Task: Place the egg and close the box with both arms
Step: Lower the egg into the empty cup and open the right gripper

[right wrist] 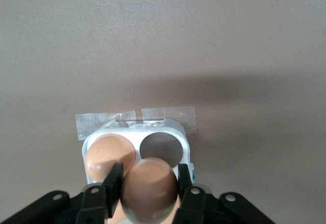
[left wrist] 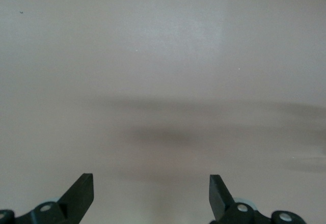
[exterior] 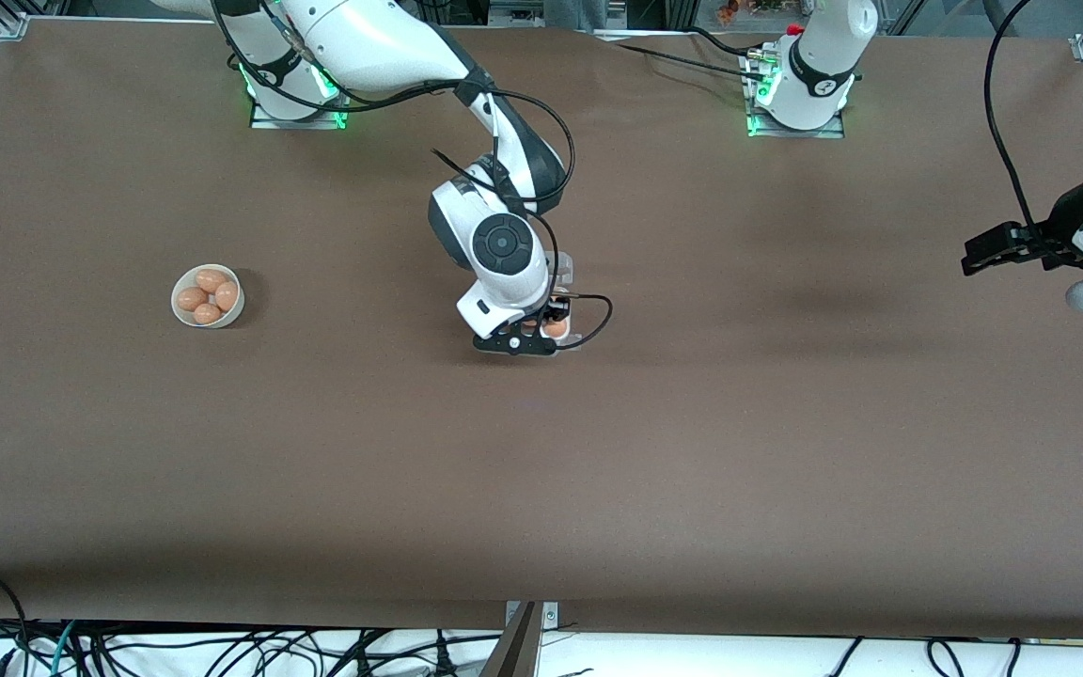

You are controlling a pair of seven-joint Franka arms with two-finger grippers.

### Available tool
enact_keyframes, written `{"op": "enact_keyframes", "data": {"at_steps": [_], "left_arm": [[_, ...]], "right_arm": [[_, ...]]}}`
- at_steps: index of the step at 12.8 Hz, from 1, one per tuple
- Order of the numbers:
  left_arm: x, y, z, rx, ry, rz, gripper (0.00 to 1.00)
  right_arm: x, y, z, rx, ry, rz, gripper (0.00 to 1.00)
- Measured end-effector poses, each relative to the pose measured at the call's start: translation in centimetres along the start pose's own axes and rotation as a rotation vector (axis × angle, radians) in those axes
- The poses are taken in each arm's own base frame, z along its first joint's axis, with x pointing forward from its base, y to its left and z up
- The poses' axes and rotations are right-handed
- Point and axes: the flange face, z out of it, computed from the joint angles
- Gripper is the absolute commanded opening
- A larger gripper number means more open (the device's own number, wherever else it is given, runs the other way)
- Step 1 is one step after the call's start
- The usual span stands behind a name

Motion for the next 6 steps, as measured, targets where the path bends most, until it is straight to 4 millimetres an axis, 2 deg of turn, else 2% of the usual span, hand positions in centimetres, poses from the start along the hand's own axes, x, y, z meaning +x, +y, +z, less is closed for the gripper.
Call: {"op": "enact_keyframes", "data": {"at_steps": [5,6], "left_arm": [[0.0,-0.02,0.0,0.0,0.0,0.0,1.0],[0.0,-0.02,0.0,0.0,0.0,0.0,1.0]], "right_arm": [[0.07,-0.03,0.83,0.0,0.002,0.0,0.31],[0.11,0.01,0.87,0.0,0.002,0.001,0.41]]}}
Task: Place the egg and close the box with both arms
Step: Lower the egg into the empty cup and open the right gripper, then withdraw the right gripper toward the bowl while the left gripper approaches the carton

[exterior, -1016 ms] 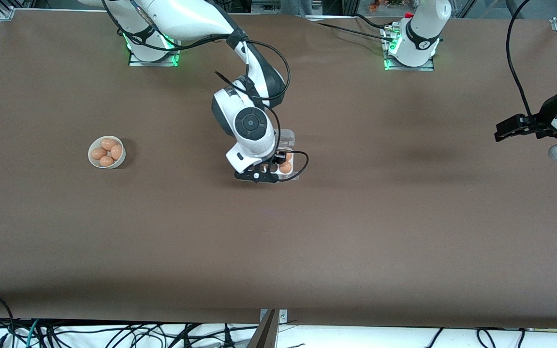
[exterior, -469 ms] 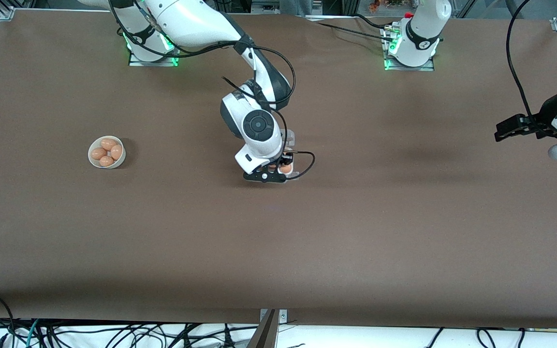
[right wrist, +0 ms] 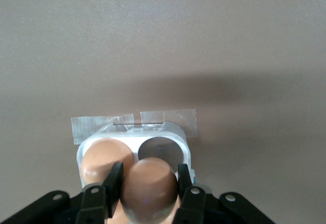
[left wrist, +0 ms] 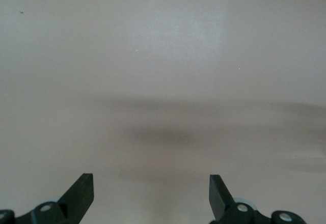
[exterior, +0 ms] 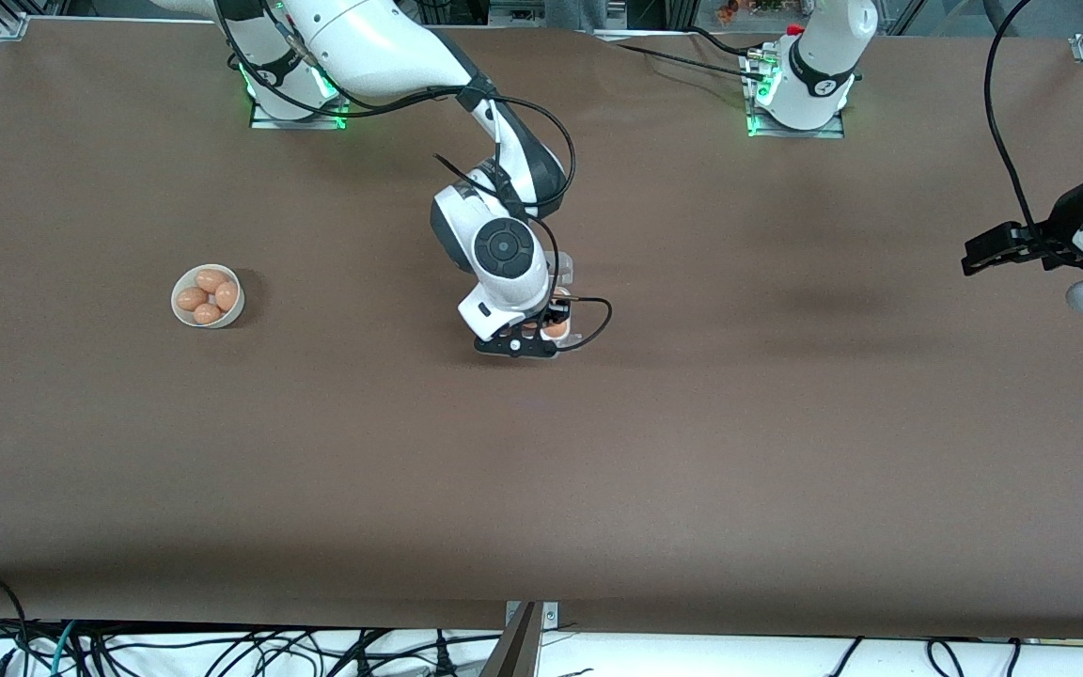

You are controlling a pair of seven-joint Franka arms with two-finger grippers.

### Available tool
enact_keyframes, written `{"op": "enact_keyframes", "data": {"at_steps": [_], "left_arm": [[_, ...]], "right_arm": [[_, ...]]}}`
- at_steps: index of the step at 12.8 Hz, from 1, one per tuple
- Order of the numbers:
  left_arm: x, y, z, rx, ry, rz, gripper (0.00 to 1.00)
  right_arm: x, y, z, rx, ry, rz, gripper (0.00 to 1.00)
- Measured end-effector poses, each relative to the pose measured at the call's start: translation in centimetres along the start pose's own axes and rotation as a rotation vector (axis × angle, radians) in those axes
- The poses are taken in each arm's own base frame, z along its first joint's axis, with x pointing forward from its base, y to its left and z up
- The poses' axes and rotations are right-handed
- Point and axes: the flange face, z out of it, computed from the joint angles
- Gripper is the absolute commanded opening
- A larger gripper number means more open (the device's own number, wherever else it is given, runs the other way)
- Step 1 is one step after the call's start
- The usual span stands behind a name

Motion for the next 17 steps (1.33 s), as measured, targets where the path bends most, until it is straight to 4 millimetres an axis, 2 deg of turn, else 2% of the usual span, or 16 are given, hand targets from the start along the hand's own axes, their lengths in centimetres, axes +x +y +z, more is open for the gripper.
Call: {"op": "enact_keyframes", "data": {"at_steps": [1,2,3,9,11,14,15,17], "left_arm": [[0.0,0.0,0.0,0.0,0.0,0.0,1.0],[0.0,0.0,0.0,0.0,0.0,0.0,1.0],[0.0,-0.1,0.0,0.0,0.0,-0.001,1.0],[0.0,-0.5,0.0,0.0,0.0,-0.008,1.0],[0.0,-0.4,0.0,0.0,0.0,-0.008,1.0],[0.0,-0.2,0.0,0.0,0.0,-0.003,1.0],[0.0,0.1,0.0,0.0,0.0,0.002,0.99],[-0.2,1.5,0.0,0.001,-0.005,0.021,0.86]], "right_arm": [[0.0,0.0,0.0,0.001,0.001,0.0,0.6],[0.0,0.0,0.0,0.002,0.0,0.001,0.84],[0.0,0.0,0.1,0.006,0.0,0.004,1.0],[0.3,-0.4,-0.4,0.034,0.012,0.011,1.0],[1.0,-0.5,-1.4,0.049,0.029,0.015,1.0],[2.7,0.6,-2.6,0.06,0.049,0.023,1.0],[3.2,1.1,-2.7,0.06,0.051,0.016,1.0],[4.2,2.1,-2.9,0.052,0.062,0.008,1.0]]}}
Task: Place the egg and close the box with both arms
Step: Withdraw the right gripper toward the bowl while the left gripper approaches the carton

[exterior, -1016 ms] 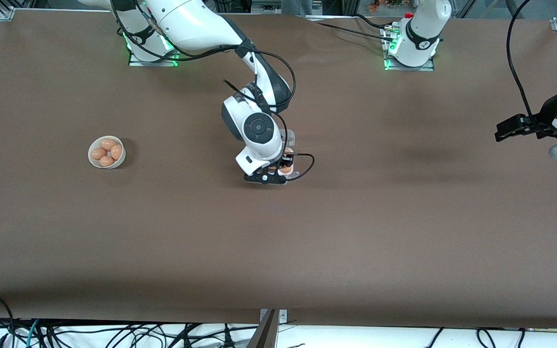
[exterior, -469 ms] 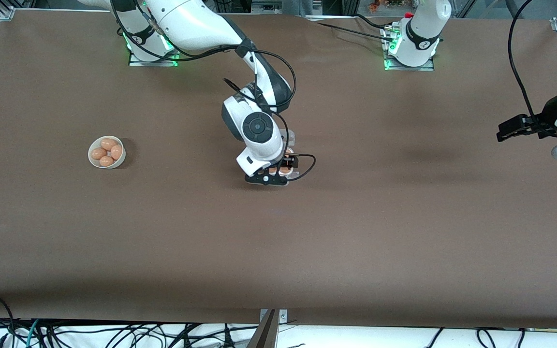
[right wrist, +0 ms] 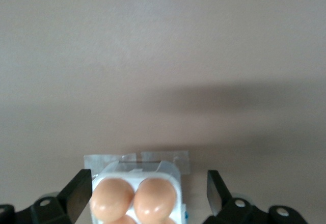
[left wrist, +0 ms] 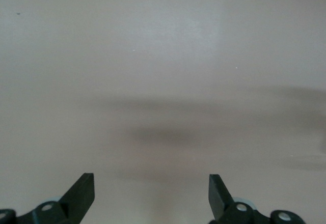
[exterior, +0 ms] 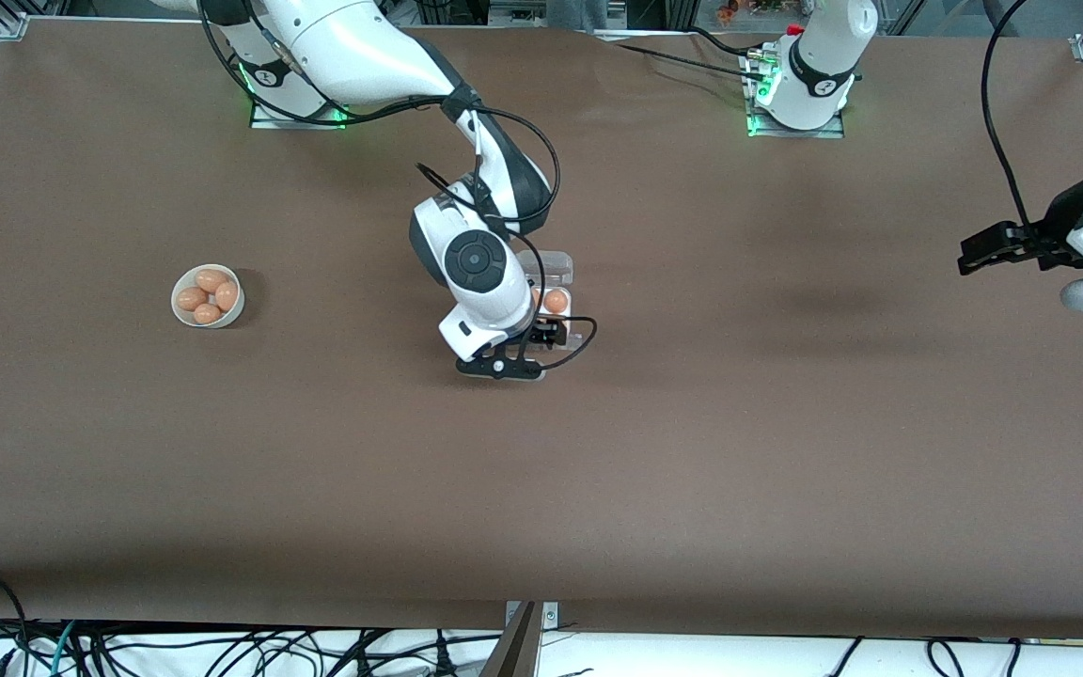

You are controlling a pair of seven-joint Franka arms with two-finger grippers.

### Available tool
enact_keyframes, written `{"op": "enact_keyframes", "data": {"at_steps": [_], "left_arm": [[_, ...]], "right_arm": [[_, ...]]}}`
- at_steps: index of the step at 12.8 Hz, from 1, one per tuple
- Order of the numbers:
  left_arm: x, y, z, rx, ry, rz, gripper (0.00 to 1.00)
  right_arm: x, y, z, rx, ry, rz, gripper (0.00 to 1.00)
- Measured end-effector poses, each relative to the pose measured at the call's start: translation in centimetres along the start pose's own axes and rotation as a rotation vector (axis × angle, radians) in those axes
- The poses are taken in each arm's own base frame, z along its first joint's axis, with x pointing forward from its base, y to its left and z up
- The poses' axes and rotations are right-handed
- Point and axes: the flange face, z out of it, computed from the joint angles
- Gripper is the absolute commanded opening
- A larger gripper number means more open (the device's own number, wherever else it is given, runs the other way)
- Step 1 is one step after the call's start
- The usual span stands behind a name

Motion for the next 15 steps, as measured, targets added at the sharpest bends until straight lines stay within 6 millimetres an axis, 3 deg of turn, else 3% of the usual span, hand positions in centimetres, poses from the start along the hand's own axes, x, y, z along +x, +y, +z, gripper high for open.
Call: {"op": "enact_keyframes", "data": {"at_steps": [2,6,10,12,15], "left_arm": [[-0.7,3.1,0.2,-0.024,-0.036,0.004,0.79],[-1.8,9.3,0.5,-0.123,-0.082,-0.023,0.56],[-3.8,17.7,1.9,-0.114,-0.129,0.003,0.29],[-5.1,21.5,2.6,-0.135,-0.164,0.027,0.21],[-5.8,24.0,3.5,-0.224,-0.241,0.016,0.16]], "right_arm": [[1.2,1.3,-0.3,-0.019,0.011,0.011,1.0],[3.5,4.3,-1.8,-0.081,0.013,-0.035,1.0],[6.0,7.7,-7.4,-0.1,0.041,-0.05,1.0],[7.8,10.2,-10.4,-0.079,0.06,-0.037,1.0],[9.9,15.9,-13.7,-0.041,0.039,0.02,1.0]]}}
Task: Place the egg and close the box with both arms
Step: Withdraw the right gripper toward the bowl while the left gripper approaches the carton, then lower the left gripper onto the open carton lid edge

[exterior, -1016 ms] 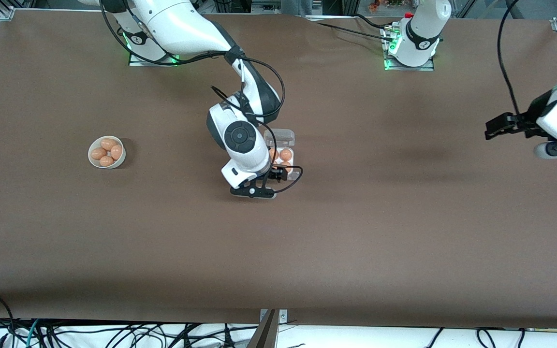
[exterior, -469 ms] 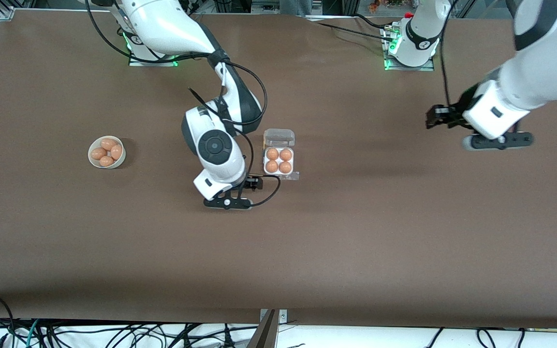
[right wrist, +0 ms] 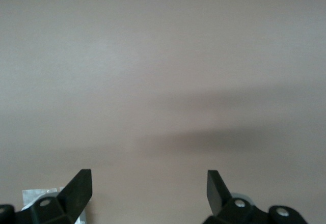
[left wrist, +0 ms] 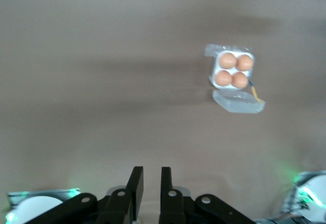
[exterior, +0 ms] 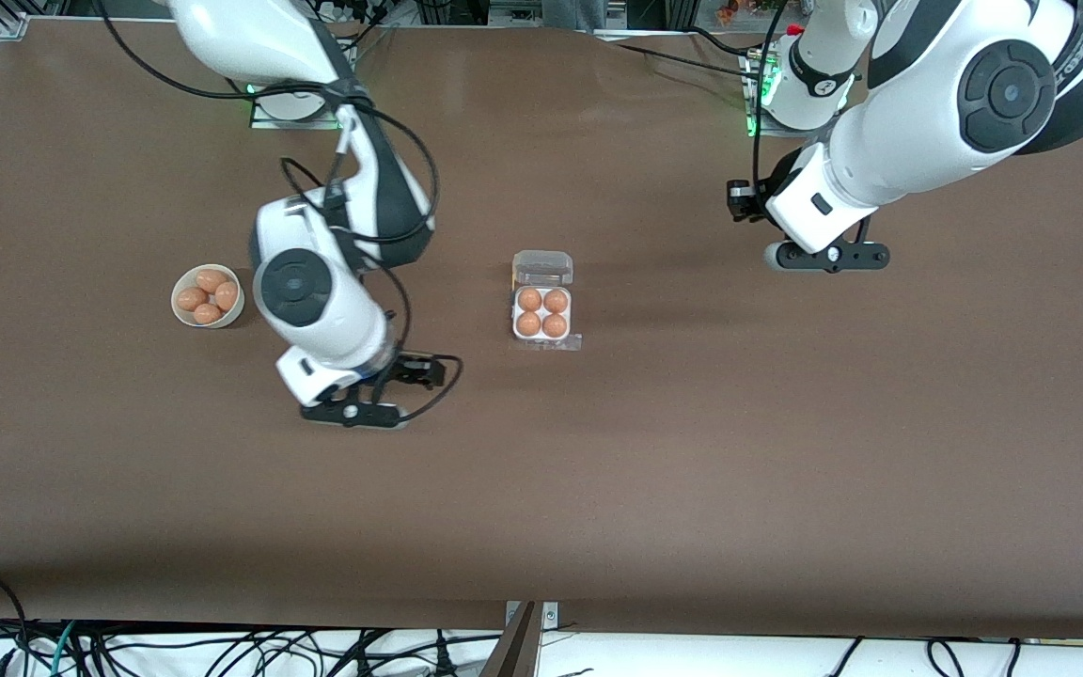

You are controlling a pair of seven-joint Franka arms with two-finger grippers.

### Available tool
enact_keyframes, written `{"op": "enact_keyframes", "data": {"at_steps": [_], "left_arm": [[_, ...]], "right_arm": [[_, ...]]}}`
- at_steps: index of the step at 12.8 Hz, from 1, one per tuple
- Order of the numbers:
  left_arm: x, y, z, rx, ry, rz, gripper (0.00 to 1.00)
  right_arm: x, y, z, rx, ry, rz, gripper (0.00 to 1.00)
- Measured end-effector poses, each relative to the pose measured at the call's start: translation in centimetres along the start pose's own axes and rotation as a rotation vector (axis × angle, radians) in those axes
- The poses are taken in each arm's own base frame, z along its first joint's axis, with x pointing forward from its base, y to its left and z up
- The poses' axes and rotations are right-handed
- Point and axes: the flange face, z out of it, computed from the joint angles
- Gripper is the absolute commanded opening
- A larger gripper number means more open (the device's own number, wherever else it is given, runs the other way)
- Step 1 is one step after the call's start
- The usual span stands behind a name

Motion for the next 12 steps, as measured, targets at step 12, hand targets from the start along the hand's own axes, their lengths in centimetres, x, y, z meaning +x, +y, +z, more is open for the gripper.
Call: {"op": "enact_keyframes", "data": {"at_steps": [12], "left_arm": [[1.4,12.9,18.6,0.014,-0.187,-0.104,0.04]], "right_arm": [[-4.2,20.7,-20.0,0.025,0.031,0.016,1.0]]}}
